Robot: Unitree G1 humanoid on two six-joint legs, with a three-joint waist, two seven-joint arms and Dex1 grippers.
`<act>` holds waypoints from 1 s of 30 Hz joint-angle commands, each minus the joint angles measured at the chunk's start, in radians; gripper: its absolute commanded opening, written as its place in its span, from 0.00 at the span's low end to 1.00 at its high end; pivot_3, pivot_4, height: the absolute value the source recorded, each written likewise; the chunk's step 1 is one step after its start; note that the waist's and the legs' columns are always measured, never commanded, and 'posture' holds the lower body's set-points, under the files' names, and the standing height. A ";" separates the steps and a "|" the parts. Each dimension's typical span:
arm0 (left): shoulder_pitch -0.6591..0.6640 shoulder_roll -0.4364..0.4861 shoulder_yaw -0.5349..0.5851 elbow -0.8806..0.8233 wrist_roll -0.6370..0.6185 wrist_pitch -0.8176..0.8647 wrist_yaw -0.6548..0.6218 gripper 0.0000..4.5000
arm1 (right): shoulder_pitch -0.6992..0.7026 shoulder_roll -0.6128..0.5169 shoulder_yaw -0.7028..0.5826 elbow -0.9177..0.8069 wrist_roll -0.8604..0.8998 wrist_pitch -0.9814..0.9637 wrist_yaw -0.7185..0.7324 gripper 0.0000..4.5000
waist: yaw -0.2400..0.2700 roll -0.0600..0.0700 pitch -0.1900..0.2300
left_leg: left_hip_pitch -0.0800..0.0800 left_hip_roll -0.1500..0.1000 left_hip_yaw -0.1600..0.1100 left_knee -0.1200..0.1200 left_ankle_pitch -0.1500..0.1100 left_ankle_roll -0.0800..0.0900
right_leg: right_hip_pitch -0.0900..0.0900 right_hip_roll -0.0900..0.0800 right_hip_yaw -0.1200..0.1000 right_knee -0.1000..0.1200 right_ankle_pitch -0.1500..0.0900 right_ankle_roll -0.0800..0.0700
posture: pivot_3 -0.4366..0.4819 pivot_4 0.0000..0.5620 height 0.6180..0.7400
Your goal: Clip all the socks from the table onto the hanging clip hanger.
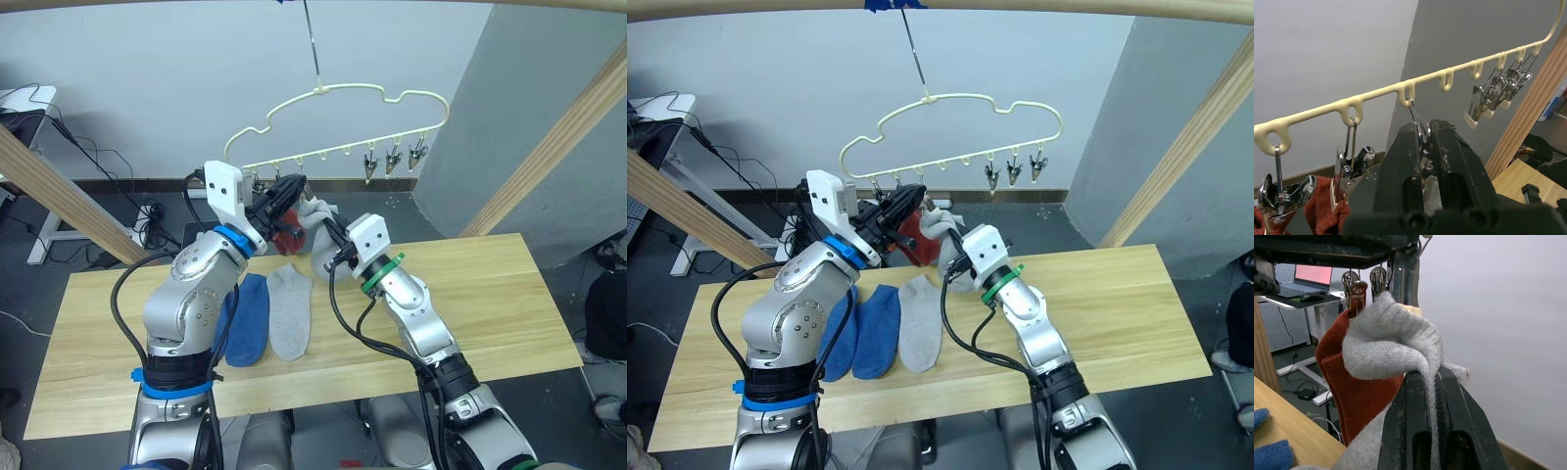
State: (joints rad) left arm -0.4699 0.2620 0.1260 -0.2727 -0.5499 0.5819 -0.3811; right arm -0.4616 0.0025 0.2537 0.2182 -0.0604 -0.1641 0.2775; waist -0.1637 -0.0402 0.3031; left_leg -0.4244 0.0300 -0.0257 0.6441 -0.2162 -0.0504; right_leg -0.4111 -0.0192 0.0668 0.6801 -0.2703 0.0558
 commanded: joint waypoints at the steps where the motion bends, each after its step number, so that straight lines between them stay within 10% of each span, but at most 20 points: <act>1: 0.006 0.007 0.006 -0.055 -0.015 0.002 0.007 0.01 | -0.021 0.011 -0.010 -0.023 0.000 -0.031 -0.009 0.00 | 0.000 0.000 0.000 | 0.000 0.000 0.000 0.000 0.000 0.000 | 0.000 0.000 0.000 0.000 0.000 0.000 | 0.23 0.47 1.00; 11: 0.045 0.036 0.011 -0.083 -0.056 0.045 -0.015 0.70 | -0.030 0.022 -0.003 -0.021 0.008 -0.032 0.000 0.00 | 0.000 0.000 0.000 | 0.000 0.000 0.000 0.000 0.000 0.000 | 0.000 0.000 0.000 0.000 0.000 0.000 | 0.23 0.47 1.00; 17: 0.064 0.062 0.019 -0.088 -0.062 0.049 -0.015 0.70 | -0.032 0.021 0.019 -0.024 0.018 -0.030 0.046 0.00 | 0.000 0.000 0.000 | 0.000 0.000 0.000 0.000 0.000 0.000 | 0.000 0.000 0.000 0.000 0.000 0.000 | 0.24 0.47 1.00; 28: 0.093 0.116 0.006 -0.103 -0.033 0.023 -0.043 0.71 | 0.049 -0.093 0.066 -0.160 -0.018 0.129 0.175 0.80 | 0.005 0.000 0.000 | 0.000 0.000 0.000 0.000 0.000 0.000 | 0.000 -0.001 -0.001 0.000 0.000 0.000 | 0.24 0.46 1.00; 30: 0.112 0.155 -0.001 -0.118 -0.015 -0.002 -0.079 0.71 | 0.084 -0.153 0.076 -0.246 -0.026 0.204 0.217 0.80 | 0.005 0.000 0.000 | 0.000 0.000 0.000 0.000 0.000 0.000 | 0.000 0.000 0.000 0.000 0.000 0.000 | 0.24 0.46 1.00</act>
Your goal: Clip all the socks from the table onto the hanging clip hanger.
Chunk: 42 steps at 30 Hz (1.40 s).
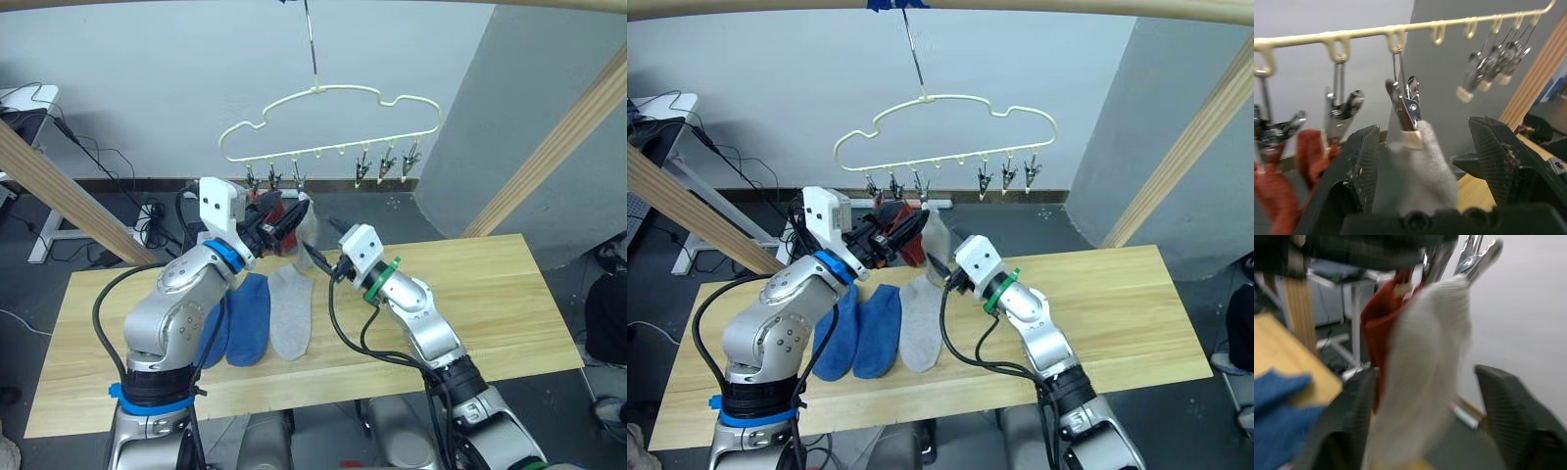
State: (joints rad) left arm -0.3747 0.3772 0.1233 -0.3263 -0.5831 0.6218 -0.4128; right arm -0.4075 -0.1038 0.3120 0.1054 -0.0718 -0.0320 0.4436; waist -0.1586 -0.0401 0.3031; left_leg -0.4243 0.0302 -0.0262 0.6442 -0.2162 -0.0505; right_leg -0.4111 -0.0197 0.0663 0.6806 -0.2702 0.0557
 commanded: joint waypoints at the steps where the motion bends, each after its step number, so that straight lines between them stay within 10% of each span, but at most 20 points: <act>1: 0.027 0.060 0.001 -0.071 0.026 -0.053 -0.067 0.71 | 0.048 -0.074 0.018 -0.178 -0.012 0.107 0.069 0.80 | 0.001 0.000 0.000 | 0.000 0.000 0.000 0.000 0.000 0.000 | 0.000 0.000 0.000 0.000 0.000 0.000 | 0.24 0.46 1.00; 13: 0.011 0.193 -0.026 -0.043 0.066 -0.176 -0.283 0.71 | 0.032 -0.111 -0.175 -0.601 0.143 0.557 0.027 0.80 | 0.015 0.000 0.000 | 0.000 0.000 0.000 0.001 0.000 0.000 | 0.000 0.001 0.000 0.000 0.000 0.000 | 0.24 0.47 1.00; 42: -0.074 0.225 -0.083 -0.002 0.109 -0.215 -0.432 0.71 | -0.200 -0.017 -0.249 -0.440 0.222 0.744 -0.166 0.67 | 0.016 0.000 0.000 | -0.003 0.000 0.001 0.000 0.000 0.000 | -0.004 0.000 0.000 0.000 0.000 0.000 | 0.24 0.45 1.00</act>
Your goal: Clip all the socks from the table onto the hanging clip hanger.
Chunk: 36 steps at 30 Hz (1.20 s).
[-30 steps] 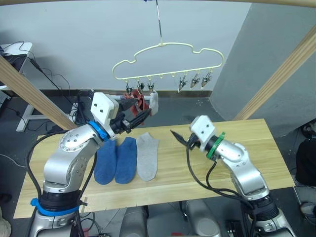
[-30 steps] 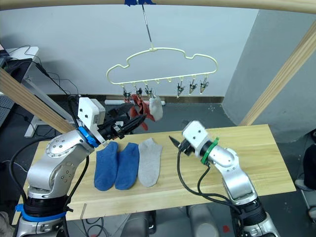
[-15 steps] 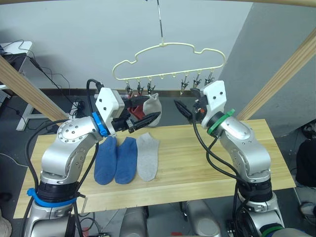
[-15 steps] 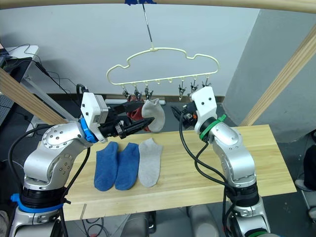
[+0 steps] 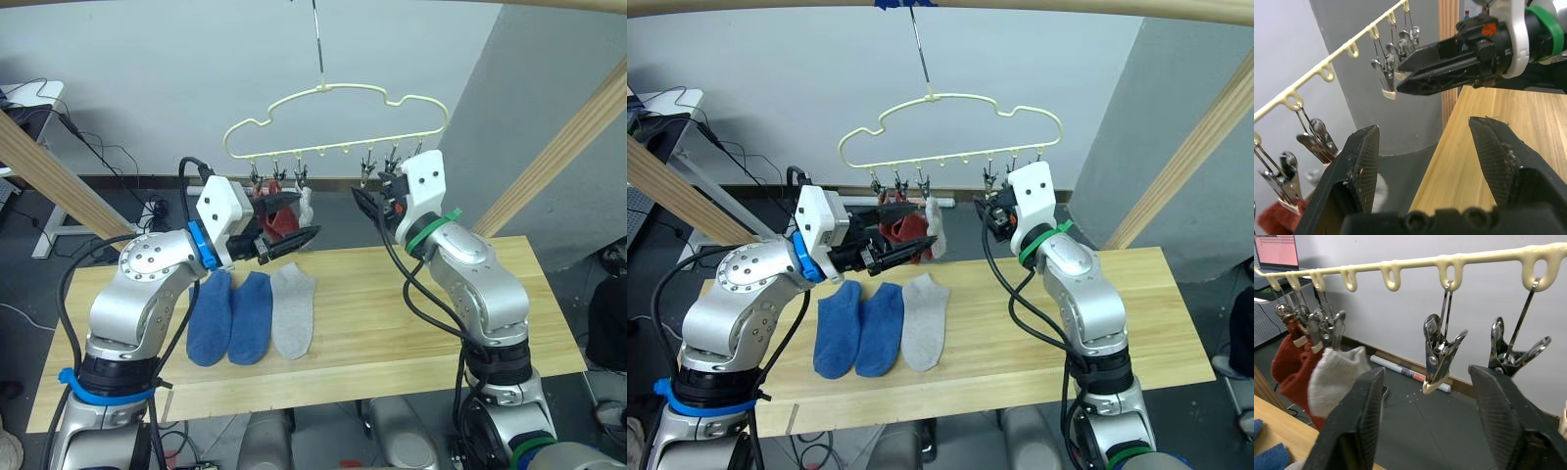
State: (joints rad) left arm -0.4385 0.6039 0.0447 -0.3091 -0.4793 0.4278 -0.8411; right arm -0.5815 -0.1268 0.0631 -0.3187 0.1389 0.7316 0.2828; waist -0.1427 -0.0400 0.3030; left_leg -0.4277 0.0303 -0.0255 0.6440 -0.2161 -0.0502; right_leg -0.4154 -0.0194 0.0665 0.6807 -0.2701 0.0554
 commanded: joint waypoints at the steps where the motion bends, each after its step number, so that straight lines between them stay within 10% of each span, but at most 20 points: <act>1: -0.010 -0.002 -0.006 -0.020 0.006 -0.022 -0.004 0.71 | -0.031 0.007 0.001 -0.010 0.010 -0.024 -0.007 0.67 | 0.000 0.000 0.000 | 0.000 0.000 0.000 0.000 0.000 0.000 | 0.000 0.000 0.000 0.000 0.000 0.000 | 0.24 0.45 1.00; 36: 0.023 -0.023 -0.024 -0.025 0.024 -0.045 -0.003 0.71 | -0.141 0.079 -0.007 0.162 0.016 -0.146 -0.019 0.63 | 0.000 0.000 -0.001 | -0.004 0.000 0.000 0.001 0.000 0.000 | -0.005 0.000 -0.001 0.002 0.001 -0.002 | 0.26 0.43 1.00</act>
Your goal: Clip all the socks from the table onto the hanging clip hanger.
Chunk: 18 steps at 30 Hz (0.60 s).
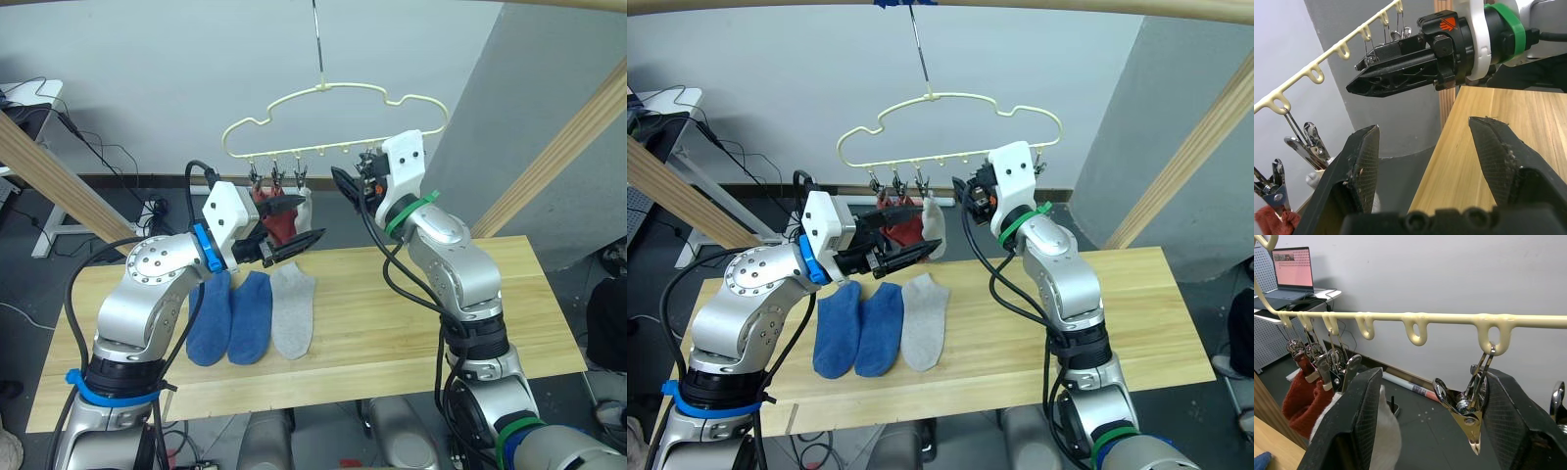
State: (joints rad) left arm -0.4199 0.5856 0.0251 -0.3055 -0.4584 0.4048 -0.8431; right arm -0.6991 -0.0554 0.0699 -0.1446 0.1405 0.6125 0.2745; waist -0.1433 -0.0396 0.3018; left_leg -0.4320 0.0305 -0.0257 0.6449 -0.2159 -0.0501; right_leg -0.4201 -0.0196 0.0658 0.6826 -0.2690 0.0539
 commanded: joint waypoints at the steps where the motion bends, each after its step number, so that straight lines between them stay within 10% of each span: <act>1: 0.007 -0.006 -0.005 -0.029 0.003 -0.021 0.001 0.71 | -0.024 0.008 -0.015 -0.010 0.014 -0.028 -0.012 0.59 | 0.000 0.000 0.000 | 0.000 0.000 0.000 0.000 0.000 0.000 | 0.000 0.000 0.000 0.000 0.000 0.000 | 0.26 0.43 1.00; 10: 0.135 -0.083 -0.016 -0.106 0.075 -0.028 0.152 0.71 | -0.026 0.007 -0.026 0.000 0.019 -0.036 -0.020 0.02 | -0.002 0.000 -0.001 | 0.000 0.000 0.000 0.000 0.000 0.000 | 0.000 0.000 0.001 0.000 0.000 0.000 | 0.26 0.44 1.00; 18: 0.380 -0.221 -0.116 -0.165 0.218 -0.010 0.377 0.89 | -0.033 0.006 -0.032 0.008 0.027 -0.033 -0.016 0.02 | -0.001 0.000 -0.001 | 0.000 0.000 0.000 0.001 0.000 0.000 | 0.000 -0.001 0.001 0.001 0.001 0.000 | 0.26 0.45 1.00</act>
State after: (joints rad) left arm -0.0571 0.3879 -0.0636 -0.4533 -0.2666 0.3883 -0.5215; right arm -0.7087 -0.0524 0.0517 -0.1140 0.1451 0.5970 0.2577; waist -0.1445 -0.0393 0.3010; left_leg -0.4319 0.0309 -0.0260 0.6455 -0.2159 -0.0499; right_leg -0.4200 -0.0207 0.0671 0.6837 -0.2683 0.0540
